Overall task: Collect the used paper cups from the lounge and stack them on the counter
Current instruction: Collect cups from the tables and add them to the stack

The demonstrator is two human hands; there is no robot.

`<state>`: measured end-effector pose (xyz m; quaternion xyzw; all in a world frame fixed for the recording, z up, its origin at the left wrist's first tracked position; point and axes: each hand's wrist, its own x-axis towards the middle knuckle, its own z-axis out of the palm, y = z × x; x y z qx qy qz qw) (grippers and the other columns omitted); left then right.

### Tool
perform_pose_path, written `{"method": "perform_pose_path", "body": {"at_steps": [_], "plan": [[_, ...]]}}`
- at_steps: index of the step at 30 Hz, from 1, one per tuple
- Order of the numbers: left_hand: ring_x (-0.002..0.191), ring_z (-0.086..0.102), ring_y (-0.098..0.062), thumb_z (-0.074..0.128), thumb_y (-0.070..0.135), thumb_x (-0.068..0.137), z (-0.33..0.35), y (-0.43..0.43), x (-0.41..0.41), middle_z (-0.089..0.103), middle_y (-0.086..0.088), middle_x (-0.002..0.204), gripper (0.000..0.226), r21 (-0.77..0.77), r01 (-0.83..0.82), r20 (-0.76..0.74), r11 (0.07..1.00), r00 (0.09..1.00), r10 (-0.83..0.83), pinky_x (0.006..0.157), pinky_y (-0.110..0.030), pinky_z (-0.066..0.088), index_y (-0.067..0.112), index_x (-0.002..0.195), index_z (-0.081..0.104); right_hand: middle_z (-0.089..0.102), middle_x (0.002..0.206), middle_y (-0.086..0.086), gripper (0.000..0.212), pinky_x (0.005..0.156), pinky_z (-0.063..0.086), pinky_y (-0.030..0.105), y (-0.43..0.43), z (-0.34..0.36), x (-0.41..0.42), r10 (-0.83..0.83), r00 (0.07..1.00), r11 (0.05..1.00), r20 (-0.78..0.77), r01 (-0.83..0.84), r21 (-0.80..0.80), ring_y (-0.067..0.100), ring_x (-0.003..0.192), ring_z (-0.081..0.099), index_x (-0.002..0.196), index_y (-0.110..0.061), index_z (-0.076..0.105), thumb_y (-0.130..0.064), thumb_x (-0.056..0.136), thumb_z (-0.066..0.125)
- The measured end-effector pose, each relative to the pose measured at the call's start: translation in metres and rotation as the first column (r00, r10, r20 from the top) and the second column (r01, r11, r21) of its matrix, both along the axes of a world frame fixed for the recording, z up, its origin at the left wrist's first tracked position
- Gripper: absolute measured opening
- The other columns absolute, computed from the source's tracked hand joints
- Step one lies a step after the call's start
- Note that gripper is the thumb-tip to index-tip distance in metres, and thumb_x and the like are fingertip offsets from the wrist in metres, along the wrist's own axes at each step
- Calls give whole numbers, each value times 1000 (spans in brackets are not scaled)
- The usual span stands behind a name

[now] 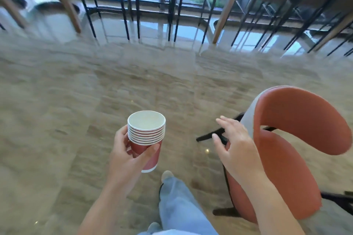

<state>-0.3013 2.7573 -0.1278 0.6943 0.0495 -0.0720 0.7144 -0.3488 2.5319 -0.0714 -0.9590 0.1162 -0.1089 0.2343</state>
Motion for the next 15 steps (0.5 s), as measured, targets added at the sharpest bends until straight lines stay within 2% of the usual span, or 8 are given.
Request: {"method": "perform_pose_path", "body": {"at_steps": [5,7,11,15], "plan": [[82,65,4,83,32,47,4,-2,56,67,17,100,65,23,-135,22,991,991,134,67,-13,51,44,103,52,60,120,12,37,100,40,44,-11,-2,89,112,993,994,41,-113,3,29,116,52,116,-3,59,-10,81,65],[85,64,4,83,37,46,12,-5,82,67,20,99,66,49,-154,36,987,988,152,68,-12,50,48,103,50,60,120,11,36,100,40,44,-13,-1,124,167,984,986,56,-168,13,27,116,52,116,-4,59,-12,82,65],[95,64,-3,78,51,40,27,-3,127,64,22,104,70,101,-249,86,963,967,241,79,-23,50,55,103,47,59,121,10,36,100,40,44,-9,1,190,290,956,956,38,-291,40,26,118,50,117,-6,59,-14,82,64],[91,62,6,81,49,42,29,22,142,63,30,102,67,139,-413,116,900,909,399,72,-17,49,64,98,47,58,122,8,36,100,39,39,15,2,254,453,891,891,4,-453,33,25,119,49,117,-7,59,-15,83,64]]}}
